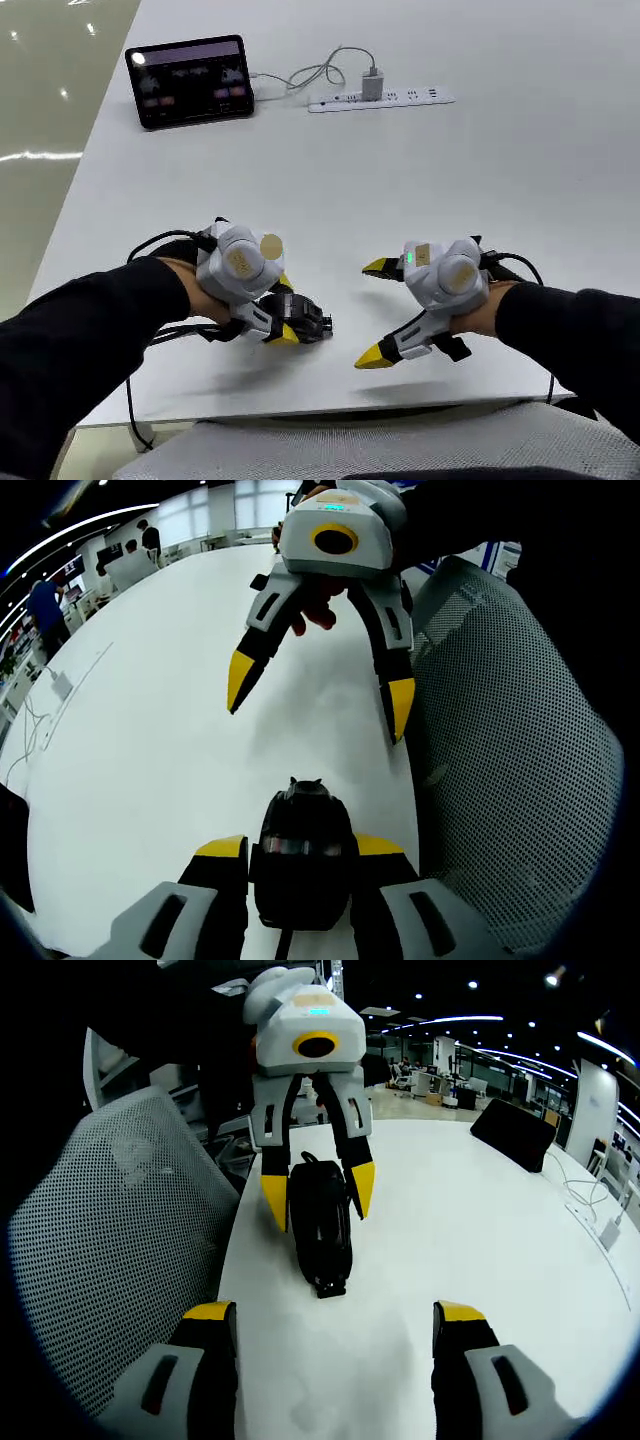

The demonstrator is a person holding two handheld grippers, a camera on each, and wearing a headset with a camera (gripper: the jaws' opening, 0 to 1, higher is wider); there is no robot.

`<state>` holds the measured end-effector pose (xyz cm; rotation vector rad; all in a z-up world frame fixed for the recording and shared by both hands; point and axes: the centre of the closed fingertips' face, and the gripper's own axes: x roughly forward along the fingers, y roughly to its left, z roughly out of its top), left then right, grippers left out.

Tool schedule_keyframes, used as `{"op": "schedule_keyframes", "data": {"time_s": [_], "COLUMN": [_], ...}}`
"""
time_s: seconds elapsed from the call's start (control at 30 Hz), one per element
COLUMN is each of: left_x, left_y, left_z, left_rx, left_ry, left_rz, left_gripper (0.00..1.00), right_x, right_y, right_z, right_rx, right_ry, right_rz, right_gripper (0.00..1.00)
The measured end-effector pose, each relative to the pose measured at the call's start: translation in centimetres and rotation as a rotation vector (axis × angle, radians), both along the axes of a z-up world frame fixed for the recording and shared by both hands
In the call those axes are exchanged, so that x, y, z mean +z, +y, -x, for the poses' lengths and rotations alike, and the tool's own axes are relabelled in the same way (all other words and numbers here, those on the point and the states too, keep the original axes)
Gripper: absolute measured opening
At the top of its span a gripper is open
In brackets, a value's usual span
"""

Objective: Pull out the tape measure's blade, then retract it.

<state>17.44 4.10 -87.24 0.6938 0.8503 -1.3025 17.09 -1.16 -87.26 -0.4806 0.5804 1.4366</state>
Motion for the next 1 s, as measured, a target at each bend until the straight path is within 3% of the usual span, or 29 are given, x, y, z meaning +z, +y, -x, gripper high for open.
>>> {"op": "schedule_keyframes", "data": {"time_s": [0.07,0.13,0.5,0.87,1.0], "left_x": [-0.1,-0.1,-0.1,-0.3,-0.3], "left_y": [0.2,0.1,0.1,0.1,0.1], "left_z": [0.3,0.2,0.2,0.2,0.3], "left_rx": [-0.041,-0.027,-0.017,-0.024,-0.03], "left_ry": [-0.003,0.009,0.007,0.018,0.016], "left_rz": [-0.014,-0.02,-0.013,-0.025,-0.034], "left_gripper": [0.35,0.35,0.35,0.35,0.35], "right_x": [-0.1,-0.1,-0.5,-2.1,-2.0], "right_y": [0.4,0.8,1.8,2.3,2.7], "right_z": [0.1,0.2,0.5,0.4,0.4], "right_rx": [0.02,0.032,0.061,0.085,0.077], "right_ry": [-0.007,-0.006,-0.008,-0.024,-0.016], "right_rz": [0.006,0.006,0.023,0.067,0.052], "right_gripper": [0.71,0.68,0.44,0.28,0.2]}}
